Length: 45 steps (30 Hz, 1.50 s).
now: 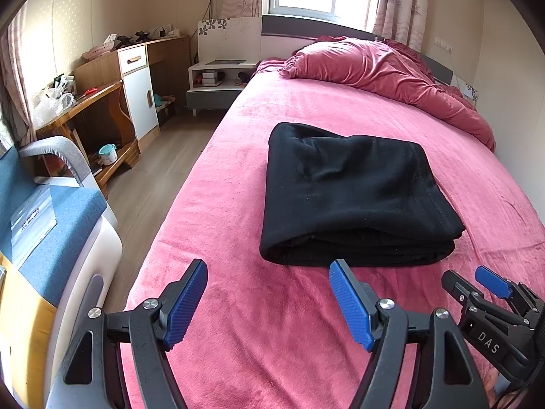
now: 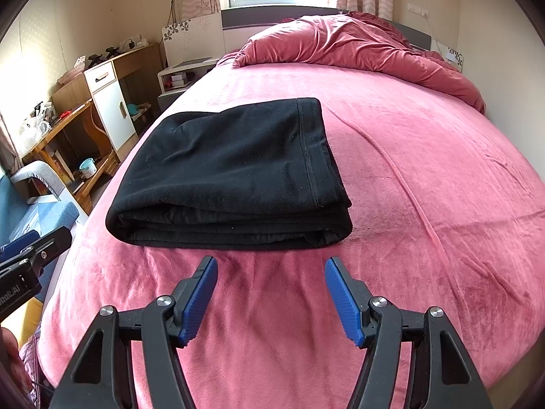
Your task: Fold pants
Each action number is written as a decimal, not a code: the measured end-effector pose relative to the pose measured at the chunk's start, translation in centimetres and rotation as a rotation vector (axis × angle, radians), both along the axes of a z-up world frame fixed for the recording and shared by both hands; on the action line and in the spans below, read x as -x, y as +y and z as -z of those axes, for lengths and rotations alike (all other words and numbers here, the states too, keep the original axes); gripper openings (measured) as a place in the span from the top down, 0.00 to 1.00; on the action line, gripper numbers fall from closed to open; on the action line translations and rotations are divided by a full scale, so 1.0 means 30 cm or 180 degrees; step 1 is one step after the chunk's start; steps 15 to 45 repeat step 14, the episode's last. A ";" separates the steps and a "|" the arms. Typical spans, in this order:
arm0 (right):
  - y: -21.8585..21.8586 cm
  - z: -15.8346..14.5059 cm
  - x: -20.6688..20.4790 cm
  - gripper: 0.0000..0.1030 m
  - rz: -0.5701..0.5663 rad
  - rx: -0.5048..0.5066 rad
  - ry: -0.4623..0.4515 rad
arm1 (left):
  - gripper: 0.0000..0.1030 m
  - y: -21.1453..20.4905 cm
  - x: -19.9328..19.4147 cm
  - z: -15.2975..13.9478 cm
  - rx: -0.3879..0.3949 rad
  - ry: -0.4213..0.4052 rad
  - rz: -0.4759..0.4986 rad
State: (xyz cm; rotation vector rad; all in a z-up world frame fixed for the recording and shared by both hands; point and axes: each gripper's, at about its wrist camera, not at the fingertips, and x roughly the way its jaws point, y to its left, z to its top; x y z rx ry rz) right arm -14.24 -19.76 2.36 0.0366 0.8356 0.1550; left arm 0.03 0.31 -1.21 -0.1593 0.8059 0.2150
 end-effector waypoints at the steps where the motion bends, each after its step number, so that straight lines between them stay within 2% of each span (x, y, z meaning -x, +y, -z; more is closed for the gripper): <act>1: -0.001 0.000 0.000 0.36 0.0002 0.0000 0.0001 | 0.27 0.001 0.000 0.001 -0.0002 0.0003 -0.0002; 10: -0.006 0.014 0.002 0.35 0.0022 0.0017 0.0029 | 0.27 -0.015 0.005 0.006 -0.0074 -0.0034 0.0037; 45: -0.017 0.022 -0.001 0.35 0.0044 0.0001 0.0056 | 0.27 -0.009 0.002 0.011 -0.0018 -0.0030 0.0043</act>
